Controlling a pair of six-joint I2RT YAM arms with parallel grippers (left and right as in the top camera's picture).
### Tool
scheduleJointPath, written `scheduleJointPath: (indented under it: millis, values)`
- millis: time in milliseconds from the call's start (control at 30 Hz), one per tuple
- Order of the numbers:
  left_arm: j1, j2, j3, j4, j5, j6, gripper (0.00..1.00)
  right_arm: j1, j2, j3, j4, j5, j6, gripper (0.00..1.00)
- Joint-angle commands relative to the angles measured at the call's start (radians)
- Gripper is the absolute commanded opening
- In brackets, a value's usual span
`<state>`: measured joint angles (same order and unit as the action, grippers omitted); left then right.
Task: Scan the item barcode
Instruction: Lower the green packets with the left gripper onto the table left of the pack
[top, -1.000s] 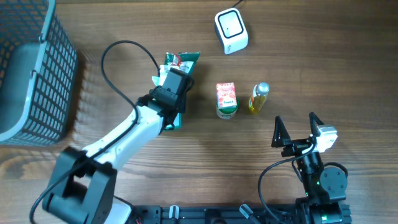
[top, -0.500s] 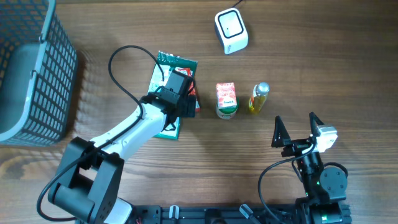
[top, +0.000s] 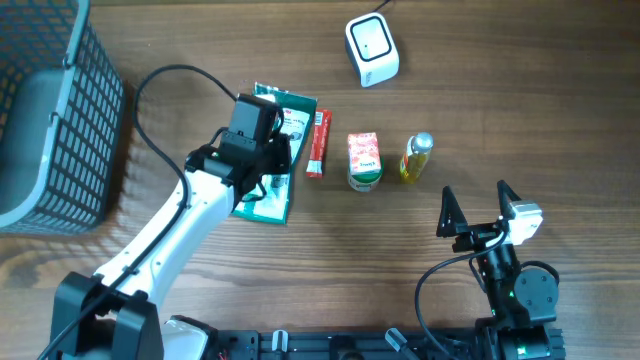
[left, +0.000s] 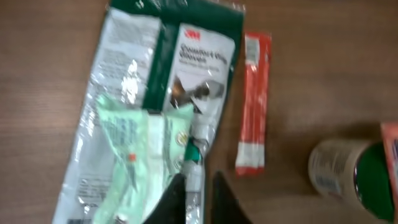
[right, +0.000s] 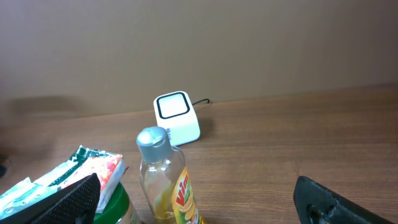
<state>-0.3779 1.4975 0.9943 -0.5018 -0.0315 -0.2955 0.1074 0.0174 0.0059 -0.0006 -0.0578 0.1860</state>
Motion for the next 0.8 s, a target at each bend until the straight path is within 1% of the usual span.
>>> scheduleJointPath:
  millis: [0,133,300,500,633,767]
  values:
    - [0.006,0.054,0.004,-0.04,0.042,-0.002,0.04,-0.005,-0.006,-0.001,0.002,0.012,0.0,1.0]
    - [0.022,0.105,0.004,-0.051,-0.011,-0.002,0.04,-0.005,-0.006,-0.001,0.002,0.012,0.0,1.0]
    - [0.064,0.106,0.005,-0.042,-0.01,-0.008,0.04,-0.005,-0.006,-0.001,0.003,0.012,0.0,1.0]
    - [0.067,0.114,-0.015,-0.056,-0.011,-0.008,0.04,-0.005,-0.006,-0.001,0.003,0.012,0.0,1.0]
    - [0.067,0.156,-0.037,-0.048,-0.011,-0.008,0.06,-0.005,-0.006,-0.001,0.002,0.012,0.0,1.0]
    - [0.067,0.243,-0.058,-0.014,-0.01,-0.009,0.09,-0.005,-0.006,-0.001,0.002,0.012,0.0,1.0]
